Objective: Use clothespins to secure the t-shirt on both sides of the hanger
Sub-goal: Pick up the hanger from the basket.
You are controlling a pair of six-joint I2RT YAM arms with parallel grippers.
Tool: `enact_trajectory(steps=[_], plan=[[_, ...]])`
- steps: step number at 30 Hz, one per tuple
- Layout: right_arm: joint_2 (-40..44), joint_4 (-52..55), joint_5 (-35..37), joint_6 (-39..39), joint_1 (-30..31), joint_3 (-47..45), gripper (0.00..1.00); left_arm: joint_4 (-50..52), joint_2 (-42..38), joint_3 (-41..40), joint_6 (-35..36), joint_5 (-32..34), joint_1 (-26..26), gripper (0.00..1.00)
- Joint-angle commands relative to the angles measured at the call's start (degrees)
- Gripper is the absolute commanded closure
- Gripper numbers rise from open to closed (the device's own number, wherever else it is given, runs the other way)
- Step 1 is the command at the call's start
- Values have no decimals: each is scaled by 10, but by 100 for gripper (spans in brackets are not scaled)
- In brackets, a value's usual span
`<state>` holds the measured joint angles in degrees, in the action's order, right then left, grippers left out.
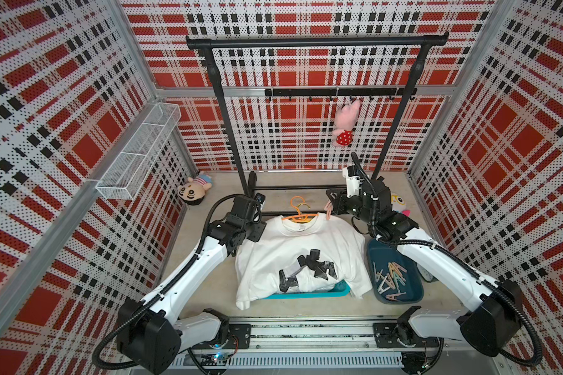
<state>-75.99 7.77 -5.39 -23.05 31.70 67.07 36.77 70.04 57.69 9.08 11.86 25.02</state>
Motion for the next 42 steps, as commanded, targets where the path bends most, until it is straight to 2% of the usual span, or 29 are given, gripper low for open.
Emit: enact_trajectory(steps=[1, 12, 19, 25, 29, 33, 42], plan=[[-7, 17, -9, 32, -2, 26, 100, -18, 19, -15, 9, -10, 5, 38], [-25, 20, -46, 48, 7, 41, 100, -45, 43, -6, 29, -41, -10, 43], [-48, 43, -62, 66, 16, 66, 100, -57, 54, -17, 54, -25, -16, 45], [-57, 42, -81, 69, 22, 71, 100, -74, 58, -24, 68, -18, -19, 53], [-64, 45, -93, 73, 26, 78, 100, -96, 47, -38, 89, -45, -19, 58], [-67, 50, -97, 82, 27, 82, 100, -114, 35, -53, 108, -68, -19, 58], [-79, 62, -104, 92, 27, 96, 100, -121, 36, -68, 137, -75, -21, 57]])
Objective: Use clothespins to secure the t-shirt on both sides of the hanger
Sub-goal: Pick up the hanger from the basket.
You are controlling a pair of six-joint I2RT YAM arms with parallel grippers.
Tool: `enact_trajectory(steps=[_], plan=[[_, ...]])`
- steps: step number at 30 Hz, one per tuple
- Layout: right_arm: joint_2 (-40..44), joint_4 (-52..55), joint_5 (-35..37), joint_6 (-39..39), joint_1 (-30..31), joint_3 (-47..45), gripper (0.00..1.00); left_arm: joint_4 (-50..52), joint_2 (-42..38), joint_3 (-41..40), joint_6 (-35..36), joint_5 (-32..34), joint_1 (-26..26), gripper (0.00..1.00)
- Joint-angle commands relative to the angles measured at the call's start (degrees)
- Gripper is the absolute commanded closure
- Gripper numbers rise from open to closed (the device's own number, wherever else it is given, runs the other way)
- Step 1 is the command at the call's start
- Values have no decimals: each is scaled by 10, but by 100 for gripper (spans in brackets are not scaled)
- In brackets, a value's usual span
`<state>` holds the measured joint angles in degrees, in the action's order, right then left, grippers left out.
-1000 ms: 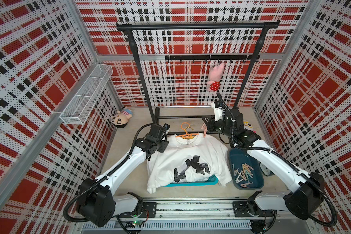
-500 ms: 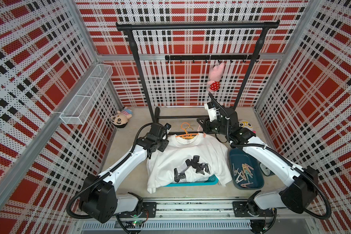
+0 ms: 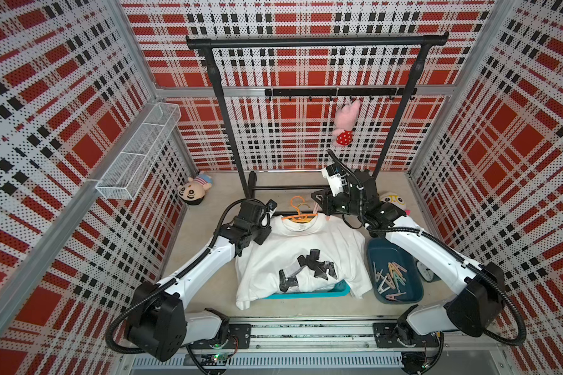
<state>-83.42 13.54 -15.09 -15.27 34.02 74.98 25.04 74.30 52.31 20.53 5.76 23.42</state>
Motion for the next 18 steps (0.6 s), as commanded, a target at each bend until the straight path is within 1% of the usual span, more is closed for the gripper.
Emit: enact_trajectory(steps=[1, 4, 7, 10, 14, 18], plan=[[-6, 5, -7, 14, 5, 18, 100, -6, -7, -17, 25, -15, -5, 58], [-10, 7, -8, 15, 6, 22, 100, -14, -8, -22, 38, -18, -5, 61], [-12, 6, -4, 17, 9, 23, 100, -31, -13, -33, 47, -19, -6, 62], [-11, 8, 19, 10, 10, 23, 100, -39, -21, -45, 62, -25, -6, 61], [-14, 10, 16, 13, 11, 26, 100, -49, -30, -58, 86, -31, -7, 61], [-24, 29, 25, 15, 11, 42, 100, -48, -30, -65, 108, -58, -21, 61]])
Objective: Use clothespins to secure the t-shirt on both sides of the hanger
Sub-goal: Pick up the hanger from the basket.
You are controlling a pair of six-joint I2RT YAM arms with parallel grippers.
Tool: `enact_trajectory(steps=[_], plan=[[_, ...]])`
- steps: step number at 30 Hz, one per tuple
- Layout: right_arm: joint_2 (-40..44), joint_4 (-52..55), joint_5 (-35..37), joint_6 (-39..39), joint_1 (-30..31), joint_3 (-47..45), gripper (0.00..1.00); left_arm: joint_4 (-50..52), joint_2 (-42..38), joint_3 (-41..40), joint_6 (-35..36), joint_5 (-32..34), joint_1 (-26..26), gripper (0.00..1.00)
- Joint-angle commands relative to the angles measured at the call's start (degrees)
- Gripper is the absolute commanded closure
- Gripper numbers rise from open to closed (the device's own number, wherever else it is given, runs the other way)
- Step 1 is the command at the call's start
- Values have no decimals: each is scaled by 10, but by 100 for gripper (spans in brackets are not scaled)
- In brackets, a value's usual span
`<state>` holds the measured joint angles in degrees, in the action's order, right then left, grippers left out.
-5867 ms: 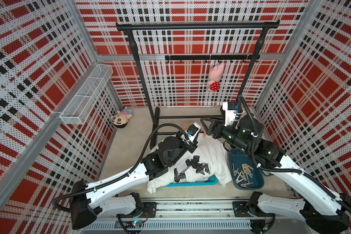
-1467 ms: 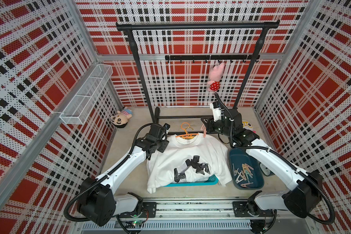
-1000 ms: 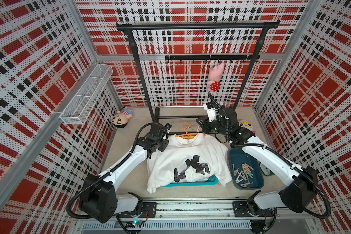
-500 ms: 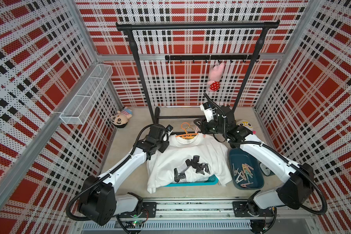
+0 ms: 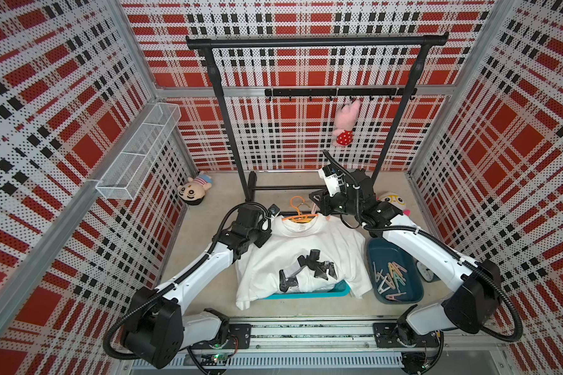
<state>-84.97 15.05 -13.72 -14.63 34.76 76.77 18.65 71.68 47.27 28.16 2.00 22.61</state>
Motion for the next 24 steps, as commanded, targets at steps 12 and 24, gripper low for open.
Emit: enact_trajectory(steps=[12, 24], plan=[[-13, 20, 18, 15, 4, 37, 100, 17, 18, -5, 59, -30, -29, 78], [3, 4, 41, 14, 4, 44, 100, -17, -36, -12, 115, -41, -28, 95]])
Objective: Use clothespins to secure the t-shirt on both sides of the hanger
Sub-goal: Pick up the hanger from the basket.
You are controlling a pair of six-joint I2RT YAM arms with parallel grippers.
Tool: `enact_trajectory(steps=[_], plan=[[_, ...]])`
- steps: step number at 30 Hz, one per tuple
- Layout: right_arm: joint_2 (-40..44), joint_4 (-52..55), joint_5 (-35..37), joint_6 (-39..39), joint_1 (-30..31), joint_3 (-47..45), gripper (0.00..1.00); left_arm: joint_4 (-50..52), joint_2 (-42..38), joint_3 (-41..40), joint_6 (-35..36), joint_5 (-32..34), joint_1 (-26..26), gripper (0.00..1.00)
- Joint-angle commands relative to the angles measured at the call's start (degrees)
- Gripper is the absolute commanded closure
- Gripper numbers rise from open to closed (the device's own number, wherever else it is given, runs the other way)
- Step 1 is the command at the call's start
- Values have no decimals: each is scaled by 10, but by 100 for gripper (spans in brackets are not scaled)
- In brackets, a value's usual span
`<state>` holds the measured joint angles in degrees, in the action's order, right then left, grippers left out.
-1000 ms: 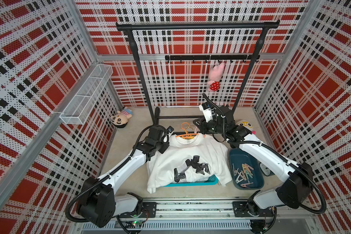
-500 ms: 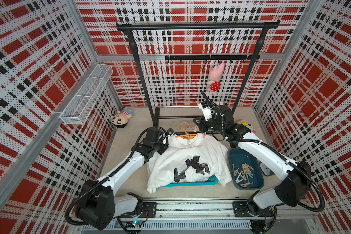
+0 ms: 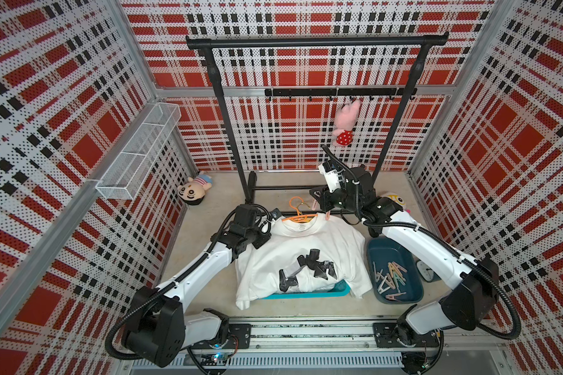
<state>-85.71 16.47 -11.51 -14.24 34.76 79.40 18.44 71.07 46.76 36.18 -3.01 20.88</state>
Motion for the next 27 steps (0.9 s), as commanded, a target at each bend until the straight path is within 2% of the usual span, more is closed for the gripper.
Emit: enact_trajectory(steps=[1, 3, 12, 16, 19, 21, 27], plan=[[13, -10, 24, 11, 4, 19, 100, -20, -41, -11, 42, 6, -9, 96], [21, -14, 36, 12, 4, 18, 100, -32, -60, -17, 56, 2, -6, 100], [82, -55, 47, 8, 4, 24, 100, -97, -142, -24, 120, 37, 39, 100], [101, -55, 22, 11, 4, 56, 100, -121, -153, -12, 174, 67, 81, 100], [96, -32, 75, 28, 3, 100, 100, -155, -158, -14, 227, 67, 104, 100], [85, -9, 77, 29, -7, 136, 100, -170, -160, -8, 255, 74, 119, 100], [23, 59, -88, 0, -15, 234, 100, -226, -177, 4, 302, -7, 149, 100]])
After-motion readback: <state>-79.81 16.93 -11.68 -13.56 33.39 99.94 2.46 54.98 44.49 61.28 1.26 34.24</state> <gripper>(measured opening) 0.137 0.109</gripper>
